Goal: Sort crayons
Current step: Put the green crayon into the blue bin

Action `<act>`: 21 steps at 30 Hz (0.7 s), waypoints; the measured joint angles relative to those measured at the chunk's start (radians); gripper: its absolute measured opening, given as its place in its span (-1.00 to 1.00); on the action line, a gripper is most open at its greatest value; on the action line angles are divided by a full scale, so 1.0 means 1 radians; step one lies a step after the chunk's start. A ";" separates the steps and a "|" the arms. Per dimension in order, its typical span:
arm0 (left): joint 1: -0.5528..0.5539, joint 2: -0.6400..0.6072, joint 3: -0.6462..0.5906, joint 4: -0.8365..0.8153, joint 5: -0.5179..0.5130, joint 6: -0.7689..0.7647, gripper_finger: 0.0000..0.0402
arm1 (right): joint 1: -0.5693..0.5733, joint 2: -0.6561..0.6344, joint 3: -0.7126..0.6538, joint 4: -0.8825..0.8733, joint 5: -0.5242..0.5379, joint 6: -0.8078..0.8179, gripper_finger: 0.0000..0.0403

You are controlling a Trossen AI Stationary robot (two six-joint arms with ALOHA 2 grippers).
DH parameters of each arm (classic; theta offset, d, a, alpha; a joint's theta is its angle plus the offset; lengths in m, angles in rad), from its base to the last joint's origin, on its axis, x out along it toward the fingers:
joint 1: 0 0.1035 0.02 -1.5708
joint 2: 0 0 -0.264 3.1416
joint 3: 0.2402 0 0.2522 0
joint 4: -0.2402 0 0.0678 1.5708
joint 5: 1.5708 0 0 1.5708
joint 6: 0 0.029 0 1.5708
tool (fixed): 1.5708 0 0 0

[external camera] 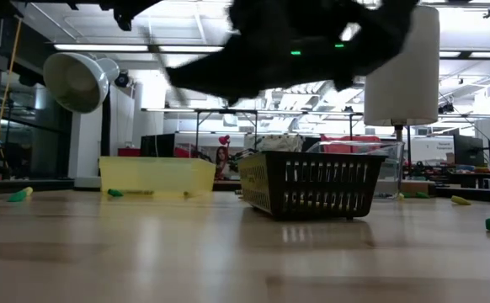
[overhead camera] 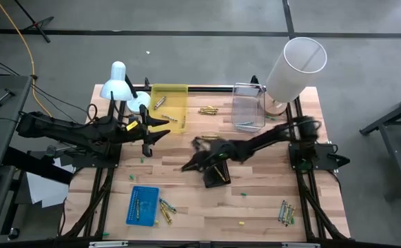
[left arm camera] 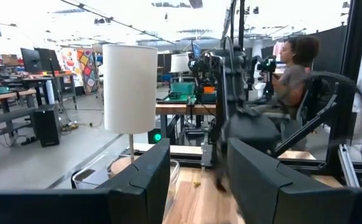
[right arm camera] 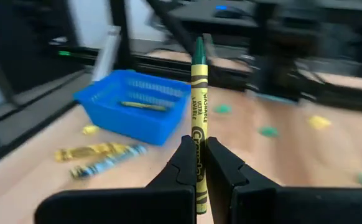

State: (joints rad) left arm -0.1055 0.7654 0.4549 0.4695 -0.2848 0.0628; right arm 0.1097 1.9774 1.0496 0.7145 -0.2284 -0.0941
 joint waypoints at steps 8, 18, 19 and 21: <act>0.000 0.000 0.000 -0.033 0.002 -0.043 -0.27 | 0.046 0.302 0.418 -0.094 -0.191 0.007 -1.00; 0.000 0.000 0.000 -0.041 0.003 -0.069 -0.27 | 0.093 0.492 0.732 -0.249 -0.186 0.005 -1.00; 0.000 0.000 0.000 -0.042 0.003 -0.069 -0.27 | 0.095 0.496 0.742 -0.244 -0.185 0.006 -1.00; 0.000 0.000 0.000 -0.042 0.004 -0.069 -0.27 | 0.095 0.497 0.750 -0.235 -0.171 0.007 -1.00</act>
State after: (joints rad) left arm -0.1055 0.7654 0.4549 0.4278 -0.2810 -0.0067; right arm 0.2050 2.4744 1.7995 0.4793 -0.3992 -0.0872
